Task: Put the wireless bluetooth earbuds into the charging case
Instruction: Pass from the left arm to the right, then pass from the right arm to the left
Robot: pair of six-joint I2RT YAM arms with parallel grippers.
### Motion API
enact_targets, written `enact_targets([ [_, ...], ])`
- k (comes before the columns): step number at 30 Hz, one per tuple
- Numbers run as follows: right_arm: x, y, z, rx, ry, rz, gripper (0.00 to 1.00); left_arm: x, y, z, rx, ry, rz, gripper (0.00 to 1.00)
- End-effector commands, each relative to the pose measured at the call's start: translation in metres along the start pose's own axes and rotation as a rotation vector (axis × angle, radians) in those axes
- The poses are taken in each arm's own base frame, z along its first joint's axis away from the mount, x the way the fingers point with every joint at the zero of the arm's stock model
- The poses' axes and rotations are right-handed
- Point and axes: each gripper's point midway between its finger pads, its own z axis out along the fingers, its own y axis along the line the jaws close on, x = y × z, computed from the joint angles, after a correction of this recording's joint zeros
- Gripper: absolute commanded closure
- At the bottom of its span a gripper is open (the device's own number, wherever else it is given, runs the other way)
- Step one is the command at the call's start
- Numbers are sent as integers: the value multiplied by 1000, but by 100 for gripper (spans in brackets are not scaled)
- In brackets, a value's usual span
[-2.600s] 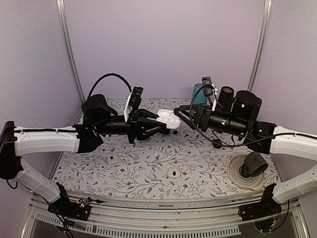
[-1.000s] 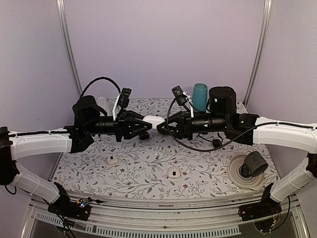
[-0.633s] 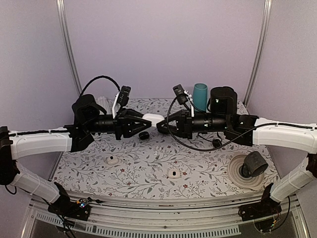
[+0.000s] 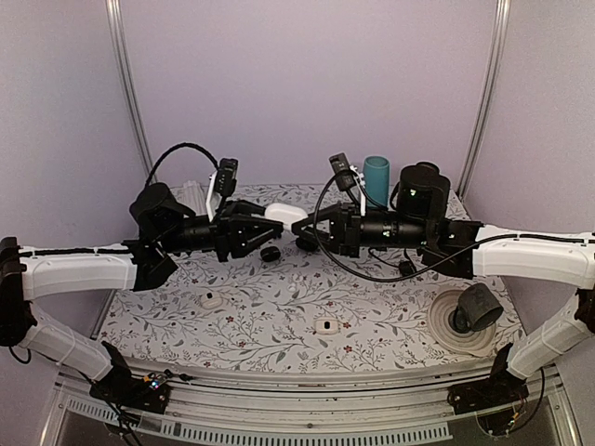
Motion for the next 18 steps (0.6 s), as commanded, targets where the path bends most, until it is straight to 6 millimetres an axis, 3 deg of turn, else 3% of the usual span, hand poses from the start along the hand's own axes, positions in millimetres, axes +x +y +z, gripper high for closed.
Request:
enact_targets([
  [1, -4, 3, 1, 0, -24, -9, 97, -9, -6, 2, 15, -34, 19, 64],
  [6, -5, 2, 1, 13, -23, -6, 93, -7, -8, 5, 24, -29, 18, 86],
  [7, -5, 0, 1, 20, -23, -6, 87, -7, -8, 4, 26, -29, 23, 91],
  [9, -8, -3, -1, 47, -34, -5, 66, -5, -10, 5, 33, -18, 29, 100],
  [12, -13, -11, -7, 110, -57, 5, 49, -2, -17, 4, 66, 3, 49, 100],
  [18, -20, -24, -20, 152, -84, 41, 47, 1, -31, 0, 108, 28, 108, 100],
])
